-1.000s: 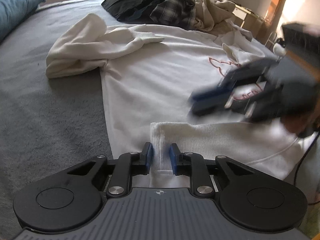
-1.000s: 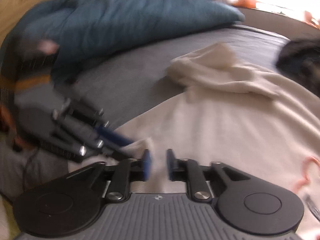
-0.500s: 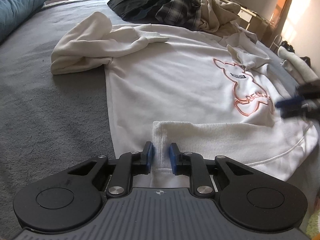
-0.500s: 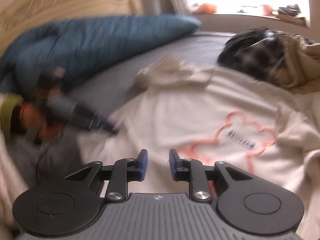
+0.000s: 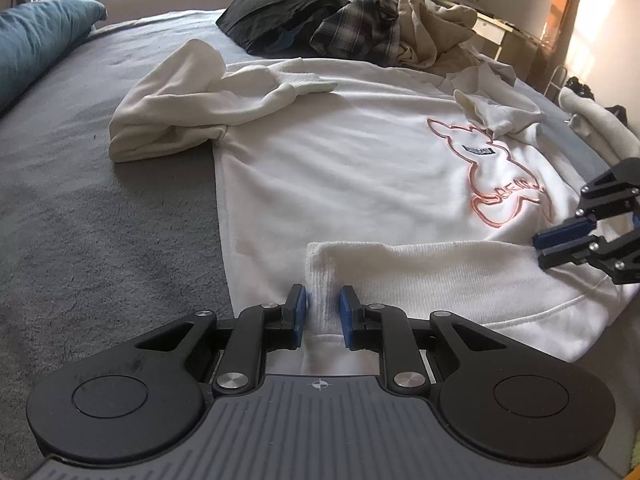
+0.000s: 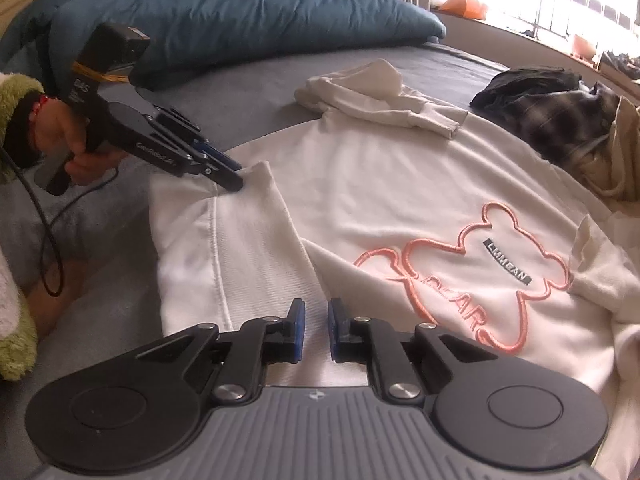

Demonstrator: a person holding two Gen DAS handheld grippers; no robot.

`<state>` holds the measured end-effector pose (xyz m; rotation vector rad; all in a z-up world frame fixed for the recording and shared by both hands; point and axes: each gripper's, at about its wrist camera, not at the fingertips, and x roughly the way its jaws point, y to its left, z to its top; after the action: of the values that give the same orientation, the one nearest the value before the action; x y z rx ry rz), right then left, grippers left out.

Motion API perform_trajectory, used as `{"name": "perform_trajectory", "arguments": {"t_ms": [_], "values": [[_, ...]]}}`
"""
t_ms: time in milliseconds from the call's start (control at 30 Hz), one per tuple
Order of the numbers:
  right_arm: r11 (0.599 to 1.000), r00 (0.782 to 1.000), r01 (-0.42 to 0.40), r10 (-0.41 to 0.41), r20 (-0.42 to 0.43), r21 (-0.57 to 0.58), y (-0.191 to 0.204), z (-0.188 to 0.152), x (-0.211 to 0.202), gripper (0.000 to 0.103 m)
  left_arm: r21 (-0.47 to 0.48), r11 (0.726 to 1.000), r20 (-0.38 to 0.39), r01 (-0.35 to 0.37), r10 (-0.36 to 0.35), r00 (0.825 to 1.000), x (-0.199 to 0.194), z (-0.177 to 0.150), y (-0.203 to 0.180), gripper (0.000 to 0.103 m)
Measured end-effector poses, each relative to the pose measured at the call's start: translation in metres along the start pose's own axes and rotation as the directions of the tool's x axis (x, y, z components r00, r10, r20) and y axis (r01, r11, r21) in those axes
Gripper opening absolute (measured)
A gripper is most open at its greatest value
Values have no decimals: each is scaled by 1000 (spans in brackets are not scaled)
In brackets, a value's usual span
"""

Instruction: Fold clothes

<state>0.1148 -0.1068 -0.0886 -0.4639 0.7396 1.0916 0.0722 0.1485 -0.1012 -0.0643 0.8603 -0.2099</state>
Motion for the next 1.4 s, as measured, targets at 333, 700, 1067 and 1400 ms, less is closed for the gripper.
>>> {"name": "perform_trajectory", "arguments": {"t_ms": [333, 700, 1067, 1400], "values": [[999, 998, -26, 24, -51, -27, -1, 5, 11, 13, -6, 1000, 9, 9, -9, 1000, -1, -3, 3, 20], [999, 997, -30, 29, -68, -13, -1, 3, 16, 2, -14, 1000, 14, 9, -9, 1000, -1, -4, 3, 20], [988, 995, 96, -100, -27, -118, 12, 2, 19, 1, -20, 1000, 20, 3, -3, 1000, -1, -5, 3, 20], [916, 972, 193, -227, 57, 350, -48, -13, -40, 4, -19, 1000, 25, -2, 2, 1000, -2, -6, 2, 20]]}}
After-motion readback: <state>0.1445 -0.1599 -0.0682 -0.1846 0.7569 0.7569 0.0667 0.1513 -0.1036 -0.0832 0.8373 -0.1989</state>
